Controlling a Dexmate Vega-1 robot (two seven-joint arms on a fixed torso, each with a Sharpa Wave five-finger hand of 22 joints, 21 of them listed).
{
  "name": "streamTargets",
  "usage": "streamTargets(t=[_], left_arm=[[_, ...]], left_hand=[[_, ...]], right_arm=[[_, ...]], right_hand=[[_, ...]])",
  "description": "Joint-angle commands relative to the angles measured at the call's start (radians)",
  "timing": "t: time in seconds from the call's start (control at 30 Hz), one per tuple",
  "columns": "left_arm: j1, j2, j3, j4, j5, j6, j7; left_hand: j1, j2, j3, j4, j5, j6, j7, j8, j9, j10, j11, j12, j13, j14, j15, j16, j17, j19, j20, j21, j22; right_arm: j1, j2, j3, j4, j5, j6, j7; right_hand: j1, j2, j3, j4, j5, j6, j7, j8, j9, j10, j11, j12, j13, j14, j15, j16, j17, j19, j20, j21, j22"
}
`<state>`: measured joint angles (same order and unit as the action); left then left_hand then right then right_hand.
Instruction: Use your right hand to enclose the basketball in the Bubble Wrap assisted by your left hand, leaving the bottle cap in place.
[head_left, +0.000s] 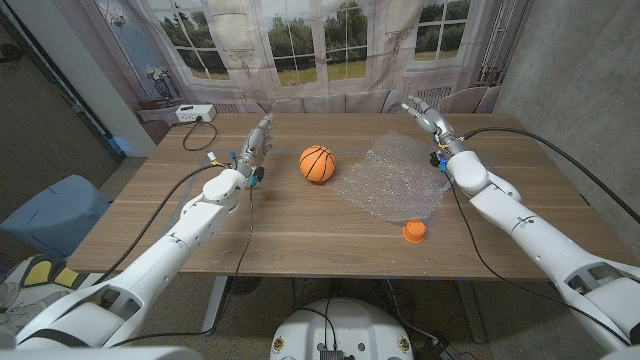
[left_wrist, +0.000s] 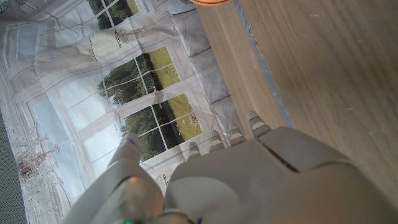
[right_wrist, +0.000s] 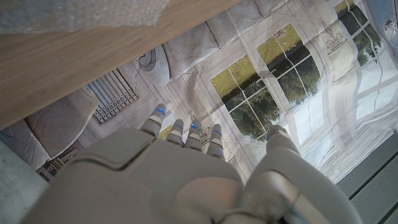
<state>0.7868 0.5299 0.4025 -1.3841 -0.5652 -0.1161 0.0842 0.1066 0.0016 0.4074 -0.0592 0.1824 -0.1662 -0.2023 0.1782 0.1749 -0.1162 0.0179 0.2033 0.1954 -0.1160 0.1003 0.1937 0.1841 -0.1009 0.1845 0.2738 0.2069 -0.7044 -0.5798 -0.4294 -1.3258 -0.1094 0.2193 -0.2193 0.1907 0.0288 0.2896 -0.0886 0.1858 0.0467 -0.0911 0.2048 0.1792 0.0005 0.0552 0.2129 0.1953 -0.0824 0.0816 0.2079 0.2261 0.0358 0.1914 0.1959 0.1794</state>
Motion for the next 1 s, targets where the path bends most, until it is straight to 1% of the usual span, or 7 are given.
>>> streamTargets(t=[0.03, 0.23, 0.5, 0.6, 0.77, 0.93, 1.0], left_arm=[[-0.002, 0.004, 0.01, 0.014, -0.009, -0.001, -0.037], [0.0, 0.004, 0.008, 0.021, -0.018, -0.007, -0.051], [0.004, 0.016, 0.008, 0.008, -0.015, 0.0, -0.05], [0.005, 0.016, 0.008, 0.009, -0.016, -0.002, -0.051], [0.003, 0.016, 0.007, 0.014, -0.016, -0.004, -0.053], [-0.005, 0.014, 0.01, 0.025, -0.016, -0.004, -0.061], [-0.01, 0.012, 0.012, 0.031, -0.014, -0.007, -0.064]], left_hand=[[-0.012, -0.005, -0.008, 0.0, 0.01, -0.01, 0.0, 0.0, 0.001, -0.018, -0.004, -0.002, 0.0, -0.014, 0.002, -0.005, 0.002, -0.005, 0.007, -0.001, 0.003], [-0.017, -0.01, -0.013, 0.001, 0.012, -0.017, 0.0, -0.001, 0.001, -0.025, -0.004, -0.003, 0.0, -0.016, 0.001, -0.005, 0.002, -0.005, 0.008, -0.002, 0.004], [-0.023, -0.014, -0.018, 0.003, 0.015, -0.027, -0.001, -0.003, 0.001, -0.033, -0.006, -0.005, 0.0, -0.016, 0.002, -0.004, 0.003, -0.005, 0.009, -0.002, 0.004], [-0.024, -0.015, -0.02, 0.003, 0.016, -0.03, -0.001, -0.003, 0.001, -0.036, -0.005, -0.005, 0.0, -0.017, 0.003, -0.004, 0.003, -0.006, 0.009, -0.003, 0.004], [-0.026, -0.016, -0.022, 0.004, 0.016, -0.031, 0.0, -0.002, 0.001, -0.038, -0.006, -0.005, 0.0, -0.017, 0.003, -0.004, 0.003, -0.006, 0.009, -0.003, 0.004], [-0.027, -0.017, -0.023, 0.004, 0.017, -0.033, 0.0, -0.002, 0.002, -0.04, -0.005, -0.005, 0.0, -0.017, 0.003, -0.004, 0.003, -0.006, 0.01, -0.003, 0.004], [-0.028, -0.018, -0.024, 0.004, 0.018, -0.034, 0.001, -0.002, 0.002, -0.042, -0.005, -0.005, 0.0, -0.018, 0.002, -0.004, 0.003, -0.007, 0.01, -0.004, 0.004]], right_arm=[[-0.043, -0.039, -0.026, -0.143, -0.208, -0.154, -0.077], [-0.038, -0.043, -0.048, -0.161, -0.284, -0.209, -0.069], [-0.027, -0.046, -0.086, -0.186, -0.396, -0.294, -0.059], [-0.022, -0.048, -0.098, -0.195, -0.425, -0.323, -0.041], [-0.01, -0.054, -0.117, -0.206, -0.465, -0.365, 0.003], [0.0, -0.055, -0.128, -0.207, -0.483, -0.395, 0.044], [0.004, -0.052, -0.133, -0.203, -0.488, -0.405, 0.054]], right_hand=[[0.004, -0.008, -0.005, -0.004, 0.004, -0.008, -0.004, -0.006, 0.004, -0.006, -0.006, -0.002, 0.002, 0.003, -0.001, 0.003, -0.001, -0.001, -0.008, 0.005, 0.003], [-0.003, -0.012, -0.012, -0.001, 0.006, -0.018, -0.006, -0.011, 0.005, -0.011, -0.006, -0.005, 0.002, 0.005, -0.002, 0.005, -0.002, -0.003, 0.012, 0.005, 0.003], [-0.019, -0.015, -0.021, 0.007, 0.008, -0.021, -0.005, -0.012, 0.006, -0.013, -0.007, -0.006, 0.003, 0.013, -0.008, 0.01, -0.001, -0.002, 0.018, 0.005, 0.004], [-0.026, -0.015, -0.024, 0.011, 0.009, -0.024, -0.005, -0.014, 0.006, -0.013, -0.01, -0.007, 0.003, 0.014, -0.011, 0.011, -0.001, -0.001, 0.014, 0.006, 0.004], [-0.04, -0.023, -0.036, 0.016, 0.014, -0.037, -0.021, -0.017, 0.007, -0.032, -0.026, -0.014, 0.003, 0.025, -0.015, 0.014, -0.002, 0.023, -0.032, 0.015, 0.003], [-0.037, -0.024, -0.038, 0.014, 0.016, -0.05, -0.035, -0.02, 0.007, -0.05, -0.039, -0.02, 0.003, 0.01, -0.018, 0.007, -0.004, 0.021, -0.033, 0.013, 0.003], [-0.036, -0.025, -0.039, 0.013, 0.018, -0.043, -0.056, -0.016, 0.007, -0.056, -0.042, -0.021, 0.003, 0.004, -0.019, 0.004, -0.005, 0.015, -0.017, 0.01, 0.003]])
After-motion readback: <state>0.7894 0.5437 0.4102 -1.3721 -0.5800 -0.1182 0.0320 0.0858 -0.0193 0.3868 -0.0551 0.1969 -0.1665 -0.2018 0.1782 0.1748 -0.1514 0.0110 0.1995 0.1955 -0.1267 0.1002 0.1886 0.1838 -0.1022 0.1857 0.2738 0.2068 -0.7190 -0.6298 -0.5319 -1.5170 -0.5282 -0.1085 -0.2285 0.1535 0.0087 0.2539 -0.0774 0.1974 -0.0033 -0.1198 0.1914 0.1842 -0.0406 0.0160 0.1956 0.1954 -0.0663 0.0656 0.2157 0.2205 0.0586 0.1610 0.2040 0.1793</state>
